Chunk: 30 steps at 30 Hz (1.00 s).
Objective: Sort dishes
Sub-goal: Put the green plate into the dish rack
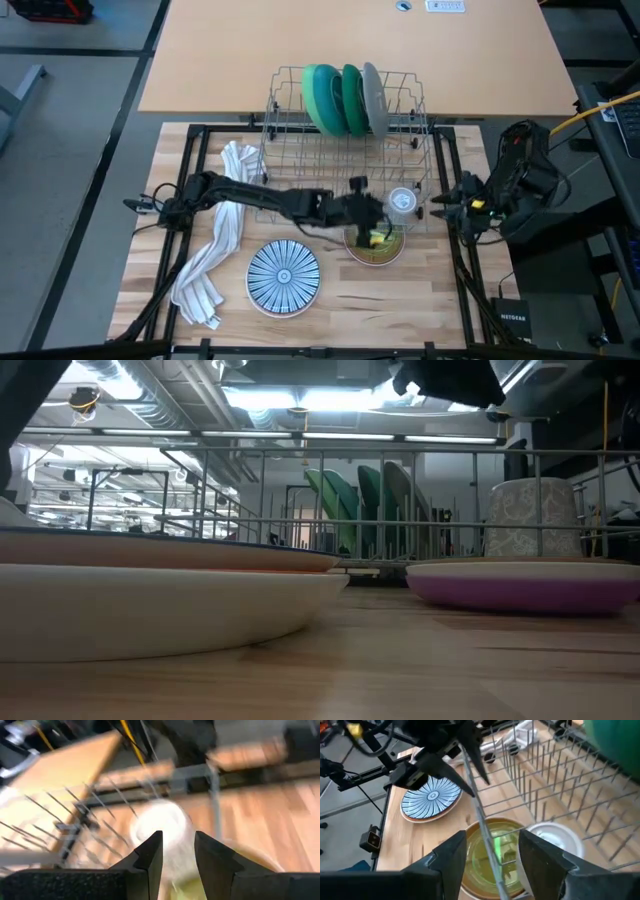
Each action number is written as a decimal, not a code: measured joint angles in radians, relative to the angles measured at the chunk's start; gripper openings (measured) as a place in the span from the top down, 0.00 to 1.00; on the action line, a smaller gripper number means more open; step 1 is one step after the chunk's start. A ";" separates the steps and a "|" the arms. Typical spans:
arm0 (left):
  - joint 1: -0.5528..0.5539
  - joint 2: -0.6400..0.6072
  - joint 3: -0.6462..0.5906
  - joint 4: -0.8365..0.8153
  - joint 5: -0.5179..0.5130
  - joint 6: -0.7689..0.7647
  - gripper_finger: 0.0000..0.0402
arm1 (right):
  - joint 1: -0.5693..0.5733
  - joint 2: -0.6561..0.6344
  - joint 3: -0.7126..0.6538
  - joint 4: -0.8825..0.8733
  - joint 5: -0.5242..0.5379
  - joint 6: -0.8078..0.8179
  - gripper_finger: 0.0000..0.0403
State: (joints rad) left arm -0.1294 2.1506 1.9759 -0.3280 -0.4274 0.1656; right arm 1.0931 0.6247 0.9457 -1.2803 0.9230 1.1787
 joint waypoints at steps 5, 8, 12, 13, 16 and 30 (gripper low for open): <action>-0.043 0.000 0.000 -0.121 0.051 0.000 0.74 | 0.000 0.000 -0.126 0.180 0.000 0.001 0.54; -0.055 0.000 -0.027 -0.128 0.104 -0.001 0.74 | 0.000 0.000 -0.184 0.277 0.000 0.001 0.54; -0.062 0.003 -0.080 -0.129 0.138 0.000 0.74 | 0.000 0.014 -0.229 0.363 0.000 0.002 0.54; -0.064 0.006 -0.094 -0.119 0.138 -0.001 0.74 | 0.000 0.017 -0.235 0.377 0.000 0.002 0.54; -0.071 0.011 -0.143 -0.099 0.140 0.005 0.74 | 0.000 0.027 -0.249 0.412 0.000 0.002 0.54; -0.103 0.075 -0.235 0.089 0.121 0.256 0.74 | 0.000 0.087 -0.254 0.430 0.011 0.002 0.54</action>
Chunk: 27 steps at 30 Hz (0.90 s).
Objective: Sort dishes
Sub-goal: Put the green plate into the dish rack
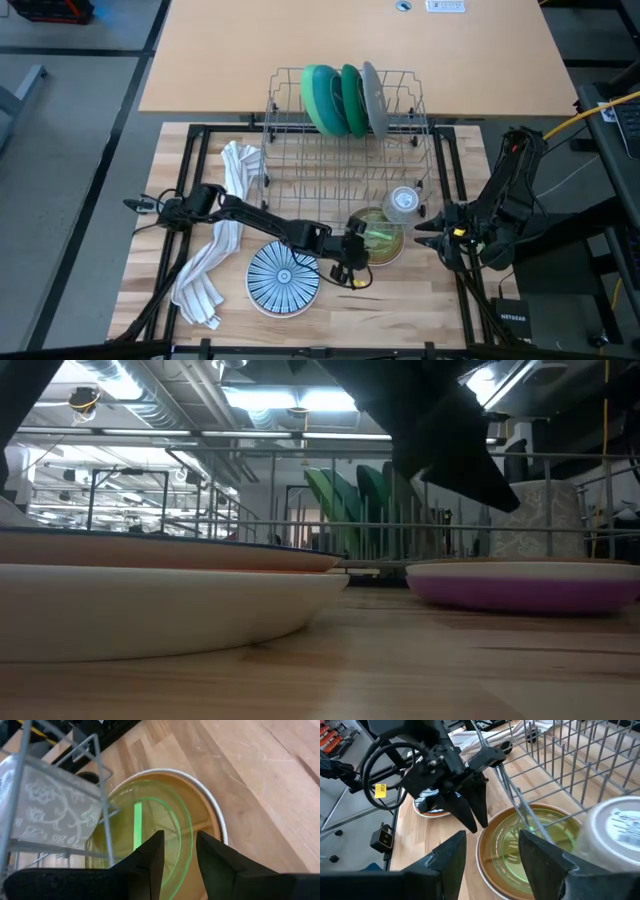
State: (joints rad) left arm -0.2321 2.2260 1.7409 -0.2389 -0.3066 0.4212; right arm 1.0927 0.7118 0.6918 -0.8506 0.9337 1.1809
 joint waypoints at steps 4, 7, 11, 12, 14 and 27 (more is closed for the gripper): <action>-0.004 0.005 -0.001 0.024 0.009 0.048 0.74 | 0.000 0.007 0.000 0.023 0.000 -0.001 0.54; -0.014 0.007 -0.002 0.043 0.012 0.056 0.74 | 0.000 0.006 0.000 0.028 0.000 -0.004 0.54; -0.024 0.014 -0.002 0.051 0.013 0.057 0.74 | 0.000 0.006 0.000 0.028 0.017 -0.006 0.54; -0.025 0.018 -0.002 0.051 0.013 0.057 0.74 | 0.000 0.006 0.000 0.028 0.022 -0.006 0.54; -0.025 0.032 -0.002 0.049 0.013 0.055 0.74 | 0.000 0.006 0.000 0.027 0.037 -0.007 0.54; -0.001 0.065 -0.002 0.079 0.002 0.079 0.74 | 0.000 0.006 0.000 0.032 0.051 -0.008 0.54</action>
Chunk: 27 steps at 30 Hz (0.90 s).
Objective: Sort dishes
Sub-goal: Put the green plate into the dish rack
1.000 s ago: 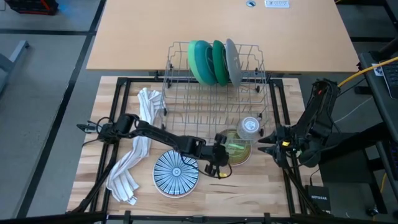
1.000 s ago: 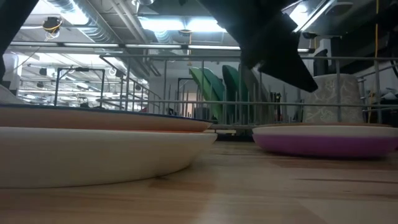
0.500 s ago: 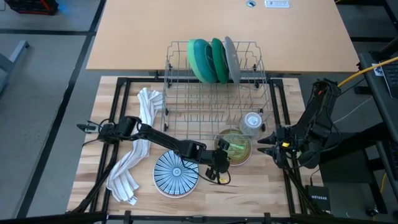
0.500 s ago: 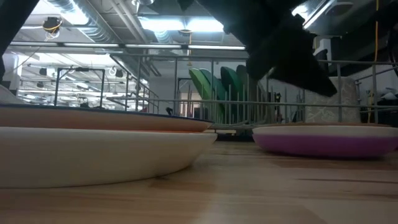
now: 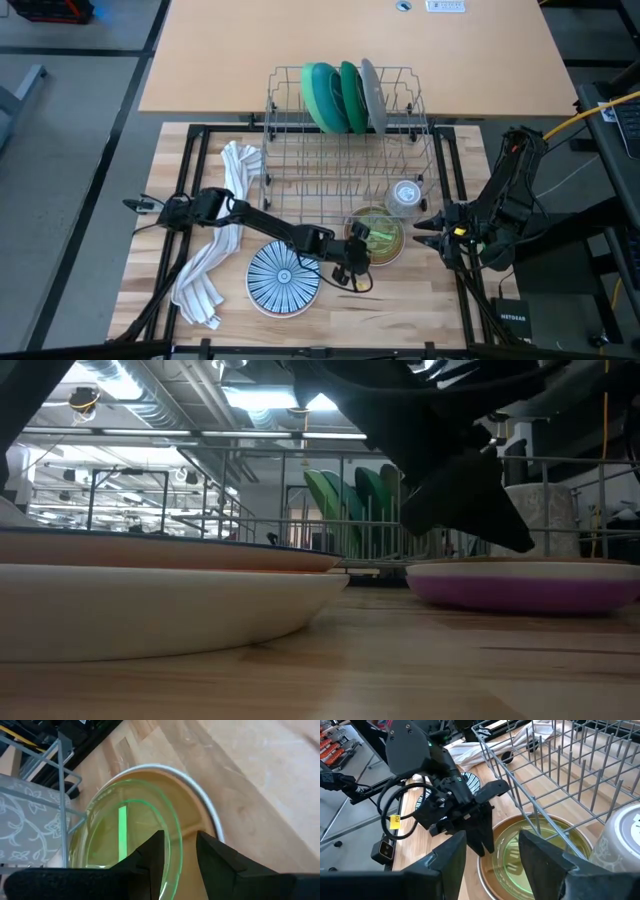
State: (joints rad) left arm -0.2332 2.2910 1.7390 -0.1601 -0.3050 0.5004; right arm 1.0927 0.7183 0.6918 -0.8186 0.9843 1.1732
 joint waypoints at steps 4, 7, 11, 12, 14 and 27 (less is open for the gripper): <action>0.006 0.000 0.000 -0.007 -0.002 0.027 0.74 | 0.000 0.000 0.000 0.001 0.000 0.000 0.54; 0.006 0.000 0.000 -0.008 -0.002 0.057 0.74 | 0.000 0.000 0.000 0.002 0.000 0.000 0.54; 0.005 0.000 0.000 -0.017 0.019 0.078 0.74 | 0.000 0.000 0.000 0.002 0.000 0.000 0.54; 0.005 0.000 0.000 -0.019 0.021 0.081 0.74 | 0.000 0.000 0.000 0.002 0.000 0.000 0.54; 0.004 0.000 0.000 -0.019 0.022 0.088 0.74 | 0.000 0.000 0.000 0.002 0.000 0.000 0.54; 0.018 0.034 0.002 -0.009 0.024 0.106 0.74 | 0.000 0.000 0.000 0.003 0.001 -0.001 0.54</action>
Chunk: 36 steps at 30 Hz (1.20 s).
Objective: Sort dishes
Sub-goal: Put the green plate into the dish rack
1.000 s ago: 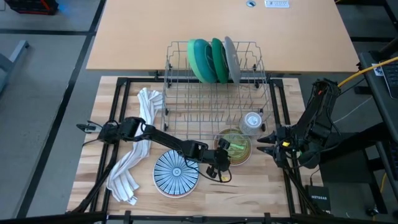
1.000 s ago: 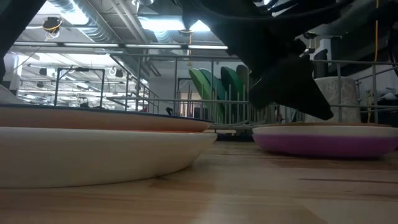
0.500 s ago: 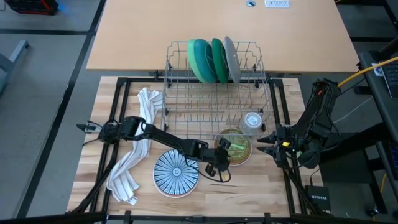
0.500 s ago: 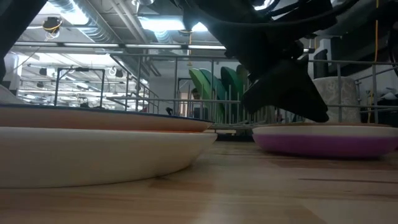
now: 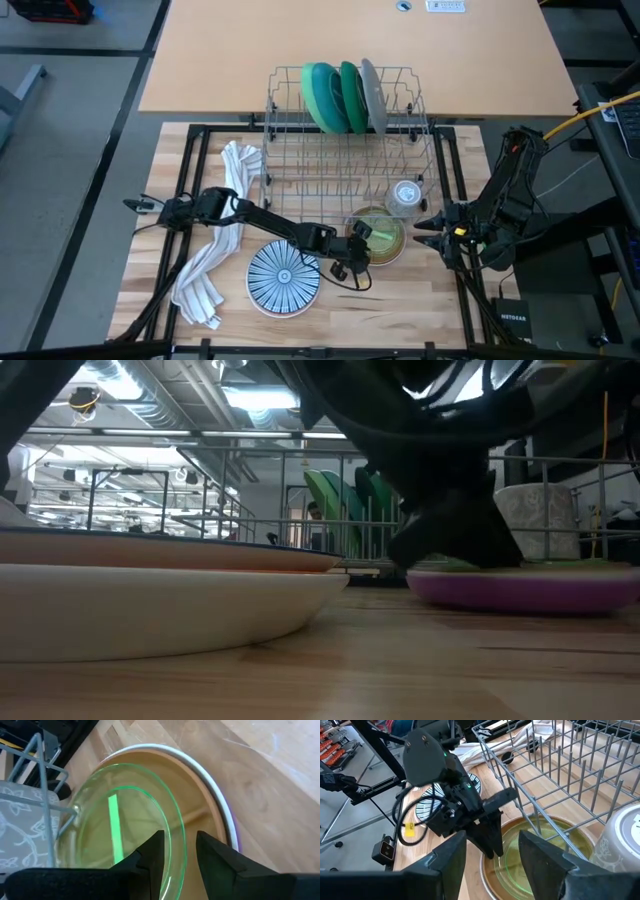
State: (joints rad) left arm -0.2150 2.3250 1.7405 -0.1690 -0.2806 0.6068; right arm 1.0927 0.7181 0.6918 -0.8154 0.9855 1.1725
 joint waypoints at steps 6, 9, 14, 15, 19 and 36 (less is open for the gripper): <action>0.000 0.001 0.000 -0.006 0.000 0.003 0.82 | 0.000 0.000 0.000 0.002 0.001 0.000 0.54; 0.000 0.001 0.000 -0.010 0.000 0.003 0.90 | 0.000 0.000 0.000 0.002 0.001 0.000 0.54; -0.001 0.002 -0.001 -0.007 0.001 -0.007 0.99 | 0.000 0.000 0.000 0.003 0.001 0.000 0.54; -0.002 0.002 -0.001 -0.006 0.001 -0.012 0.98 | 0.000 0.000 0.000 0.003 0.001 0.000 0.54; -0.014 0.002 -0.001 -0.004 0.009 -0.048 0.99 | 0.000 0.000 0.000 0.003 0.000 0.000 0.54; -0.097 -0.015 0.014 0.137 0.130 -0.305 1.00 | 0.000 0.000 0.000 0.008 0.000 0.000 0.54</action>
State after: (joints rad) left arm -0.3118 2.3096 1.7541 -0.0325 -0.1506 0.3021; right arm 1.0924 0.7181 0.6918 -0.8078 0.9859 1.1728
